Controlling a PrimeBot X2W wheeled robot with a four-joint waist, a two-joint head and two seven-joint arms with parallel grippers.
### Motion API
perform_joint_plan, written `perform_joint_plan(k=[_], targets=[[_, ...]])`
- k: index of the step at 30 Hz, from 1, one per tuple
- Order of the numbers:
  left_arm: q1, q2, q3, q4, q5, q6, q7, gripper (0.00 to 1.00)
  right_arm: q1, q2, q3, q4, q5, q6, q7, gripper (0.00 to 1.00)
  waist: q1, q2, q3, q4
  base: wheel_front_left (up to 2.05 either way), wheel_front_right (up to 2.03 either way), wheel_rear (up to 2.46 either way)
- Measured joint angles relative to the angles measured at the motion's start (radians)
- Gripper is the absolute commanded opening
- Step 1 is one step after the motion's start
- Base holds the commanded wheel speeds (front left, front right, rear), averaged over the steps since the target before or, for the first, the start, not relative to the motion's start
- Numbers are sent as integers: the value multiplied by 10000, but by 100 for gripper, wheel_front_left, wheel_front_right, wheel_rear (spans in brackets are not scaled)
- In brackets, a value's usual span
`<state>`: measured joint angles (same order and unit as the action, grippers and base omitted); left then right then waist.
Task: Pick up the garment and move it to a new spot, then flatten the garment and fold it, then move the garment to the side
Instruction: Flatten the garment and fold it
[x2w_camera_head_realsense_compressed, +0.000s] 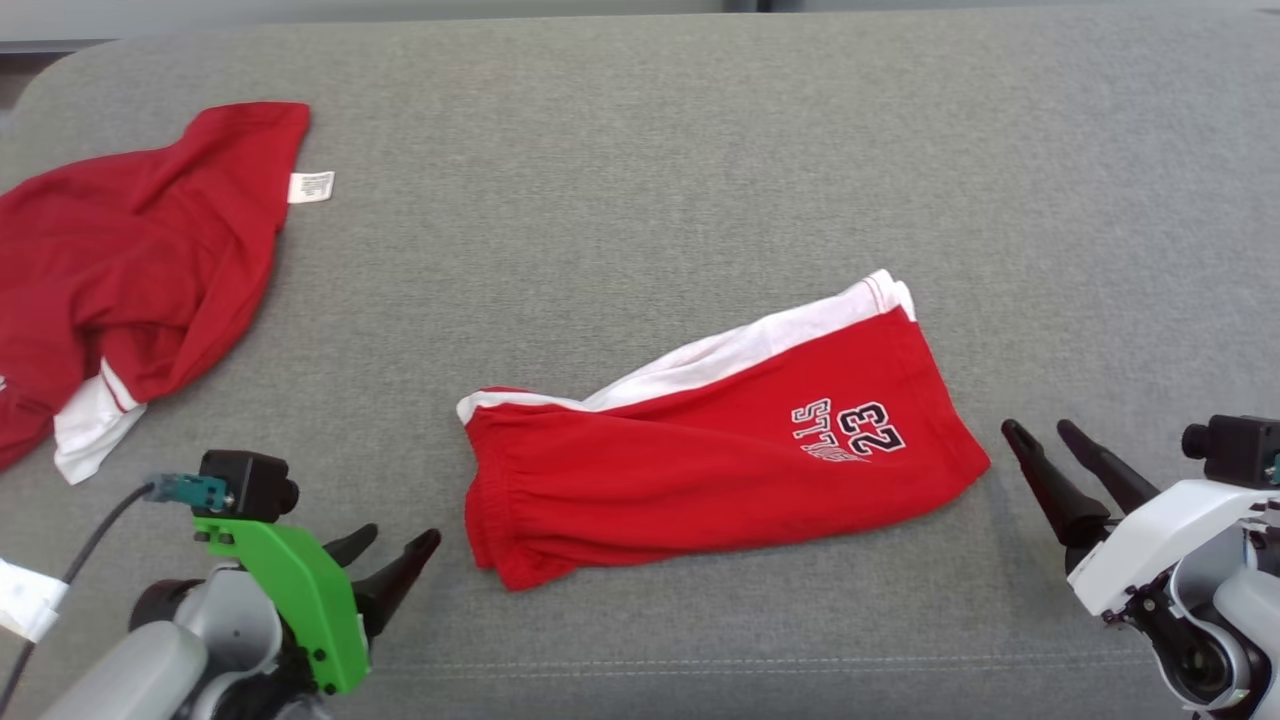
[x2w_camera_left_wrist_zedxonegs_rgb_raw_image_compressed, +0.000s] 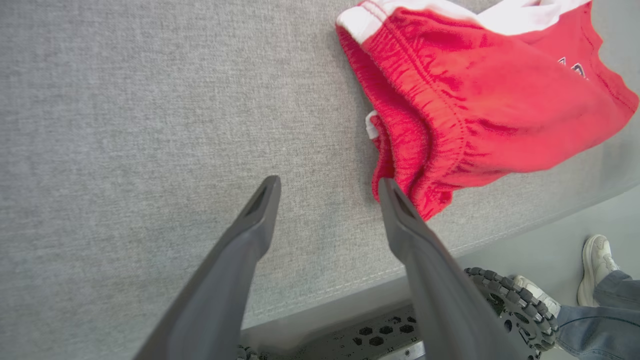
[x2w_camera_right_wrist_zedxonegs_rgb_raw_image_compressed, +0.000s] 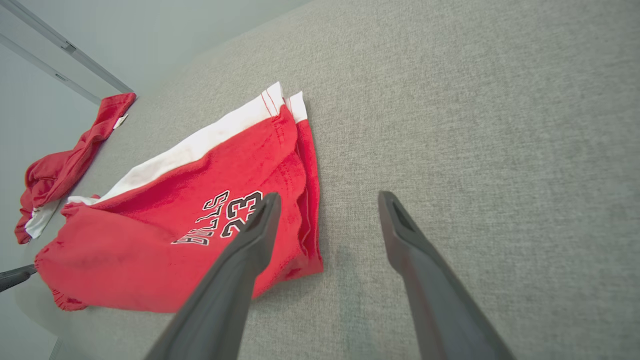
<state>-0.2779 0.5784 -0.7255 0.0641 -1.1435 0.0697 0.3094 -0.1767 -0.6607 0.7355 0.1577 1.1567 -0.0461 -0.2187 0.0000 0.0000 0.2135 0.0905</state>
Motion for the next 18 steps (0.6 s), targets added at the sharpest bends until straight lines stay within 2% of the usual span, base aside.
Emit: perform_joint_plan(k=[3, 13, 18], targets=[[81, -299, 8, -105, 33, 88, -374, 100, -40, -59, -73, 52, 38, 0, 58, 100, 0, 0, -56, 174, 0, 0, 0], [288, -1185, 8, -272, 1373, 255, -2514, 100, -500, -199, -82, 625, 153, -17, 807, 100, 0, 0, -157, 1096, 0, 0, 0], [603, -1415, 86, -222, 2025, 290, -3647, 100, -580, -280, -42, 1087, 320, -84, 1256, 100, 0, 0, -160, 1542, 0, 0, 0]])
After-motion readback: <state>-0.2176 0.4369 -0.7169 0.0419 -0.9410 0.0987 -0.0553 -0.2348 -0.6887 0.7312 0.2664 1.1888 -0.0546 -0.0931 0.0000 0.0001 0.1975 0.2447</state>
